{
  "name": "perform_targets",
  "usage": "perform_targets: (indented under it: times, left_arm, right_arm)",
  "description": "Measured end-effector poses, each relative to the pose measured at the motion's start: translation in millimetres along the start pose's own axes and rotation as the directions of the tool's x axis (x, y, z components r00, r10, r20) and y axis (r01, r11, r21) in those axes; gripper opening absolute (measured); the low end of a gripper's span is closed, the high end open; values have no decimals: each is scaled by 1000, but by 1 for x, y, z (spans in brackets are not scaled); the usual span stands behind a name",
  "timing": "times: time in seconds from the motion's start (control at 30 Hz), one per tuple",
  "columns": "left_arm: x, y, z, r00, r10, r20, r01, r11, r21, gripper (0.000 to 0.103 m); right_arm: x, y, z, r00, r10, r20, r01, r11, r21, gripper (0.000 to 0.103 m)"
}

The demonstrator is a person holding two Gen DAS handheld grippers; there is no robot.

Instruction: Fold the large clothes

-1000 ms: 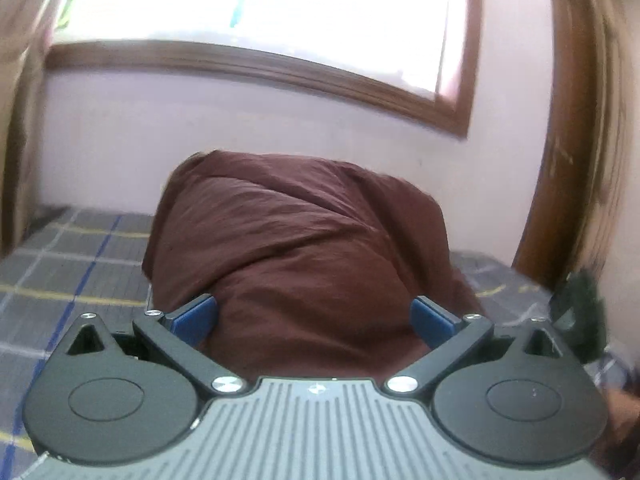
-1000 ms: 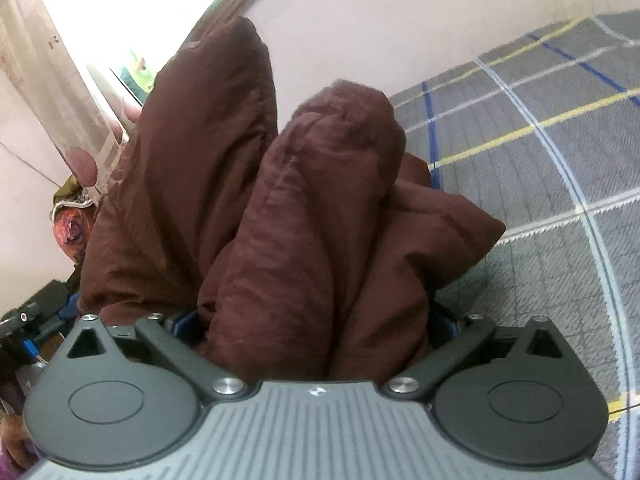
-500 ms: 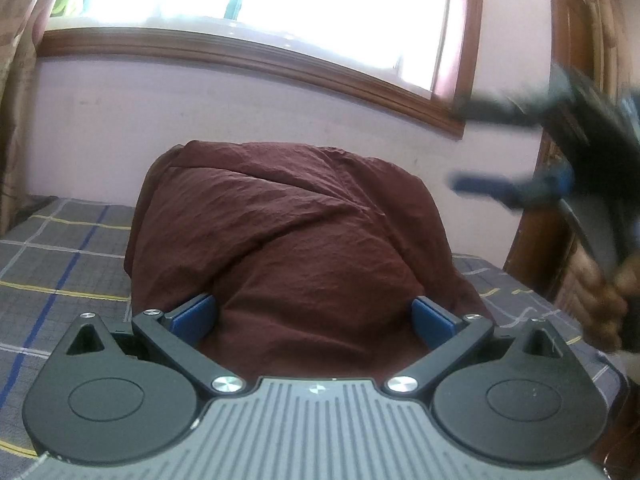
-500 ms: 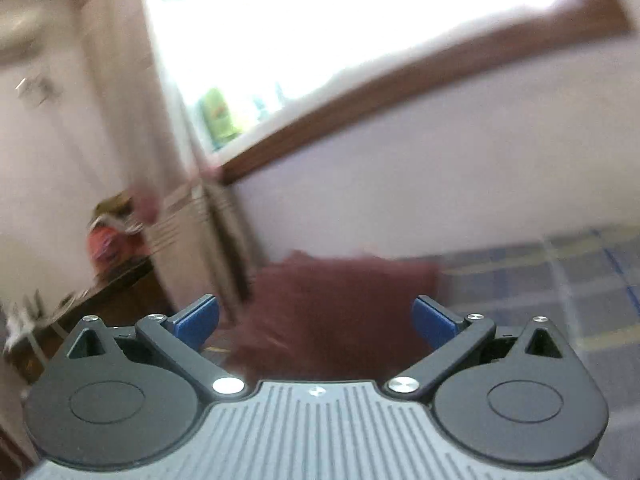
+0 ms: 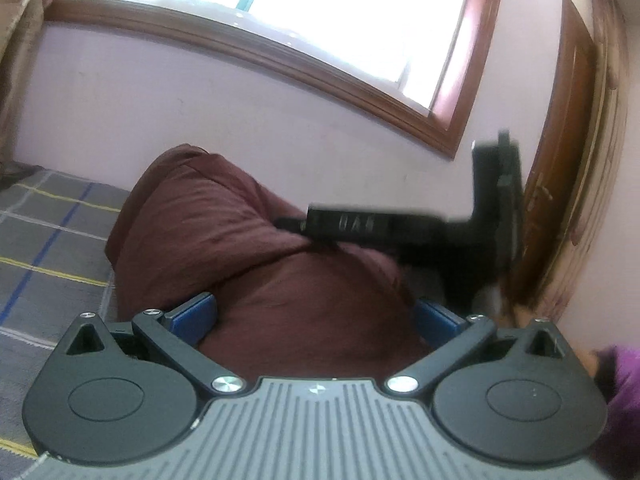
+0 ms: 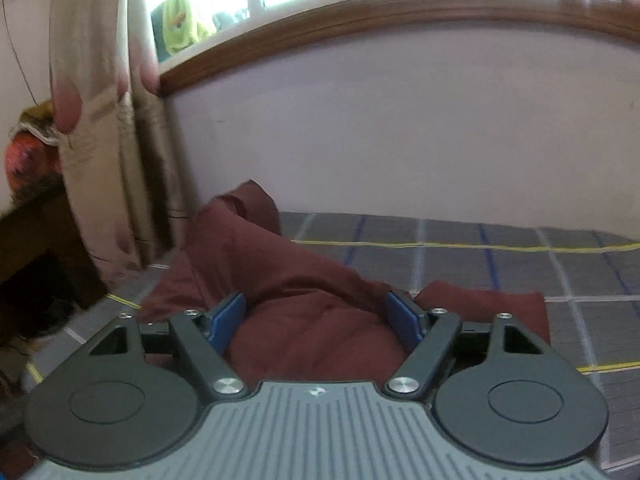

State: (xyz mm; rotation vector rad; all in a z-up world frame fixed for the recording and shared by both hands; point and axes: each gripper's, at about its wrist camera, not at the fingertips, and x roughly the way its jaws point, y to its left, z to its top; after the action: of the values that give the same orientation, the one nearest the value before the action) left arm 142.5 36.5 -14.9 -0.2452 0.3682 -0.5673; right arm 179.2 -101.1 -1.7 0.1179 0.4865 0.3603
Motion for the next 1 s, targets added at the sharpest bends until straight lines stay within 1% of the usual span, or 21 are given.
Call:
perform_targets:
  times: [0.1,0.23,0.33,0.4,0.5,0.63,0.7,0.77,0.9,1.0]
  left_arm:
    - [10,-1,2,1000,5,-21,-5,1000,-3,103]
    - [20,3,3,999,-11,-32,9,999,-40,103]
    - [28,0,0,999,3,-42,-4,1000,-16,103]
    - [30,-2,-3,999,12,-43,-12,1000,-1,103]
    - [33,-1,-5,998,18,-53,-18,1000,7,103]
    - [38,7,-9,998,6,-65,-7,1000,-18,103]
    - [42,9,-13,998,2,-63,-2,1000,-10,103]
    - [45,6,-15,998,18,-63,-18,1000,10,103]
    - [44,5,-16,998,22,-62,-21,1000,23,103]
    - [47,-1,-15,997,38,-63,-35,998,52,103]
  right_arm:
    - [6,-16,-13,1000,-29,-9,29,999,16,78]
    - [16,-39,-30,998,-58,-11,59,997,45,79]
    - [23,-49,-40,998,-69,-11,69,996,62,82]
    - [28,-57,-43,998,-56,-28,58,995,85,85]
    - [36,-59,-43,998,-50,-50,55,994,92,87]
    - [44,-56,-43,996,-62,-63,67,995,76,89]
    - [51,-60,-41,995,-59,-77,65,994,85,94]
    - [57,-62,-40,994,-61,-90,69,994,89,96]
    - [56,-63,-41,995,-61,-84,69,993,93,97]
    - [53,-62,-41,995,-65,-69,72,993,96,97]
